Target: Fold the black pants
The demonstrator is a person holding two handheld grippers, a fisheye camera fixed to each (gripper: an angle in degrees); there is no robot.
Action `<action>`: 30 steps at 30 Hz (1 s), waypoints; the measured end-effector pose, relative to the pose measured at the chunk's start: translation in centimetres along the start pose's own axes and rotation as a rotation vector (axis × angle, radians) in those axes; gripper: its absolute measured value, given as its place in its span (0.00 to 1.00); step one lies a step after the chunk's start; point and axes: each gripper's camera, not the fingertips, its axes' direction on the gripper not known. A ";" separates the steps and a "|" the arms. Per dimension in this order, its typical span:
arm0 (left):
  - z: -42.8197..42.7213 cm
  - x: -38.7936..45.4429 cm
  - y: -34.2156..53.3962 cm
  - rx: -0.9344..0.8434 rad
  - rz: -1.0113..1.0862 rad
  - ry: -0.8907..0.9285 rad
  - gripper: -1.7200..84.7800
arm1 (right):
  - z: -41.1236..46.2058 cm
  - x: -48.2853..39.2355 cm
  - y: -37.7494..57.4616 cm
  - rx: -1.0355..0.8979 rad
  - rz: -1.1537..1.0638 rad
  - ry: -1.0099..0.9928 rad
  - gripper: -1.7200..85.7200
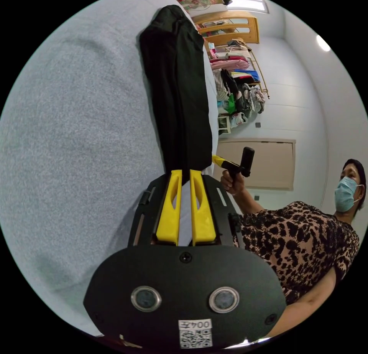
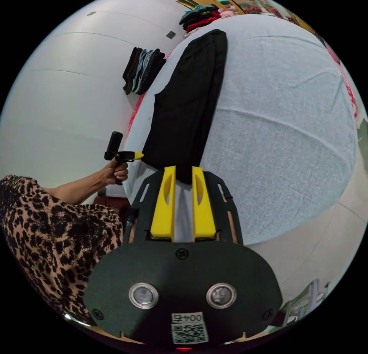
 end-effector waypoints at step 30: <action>-0.9 3.7 5.4 0.227 0.106 -0.216 0.03 | 5.3 -28.9 -25.0 -0.838 -0.218 0.676 0.07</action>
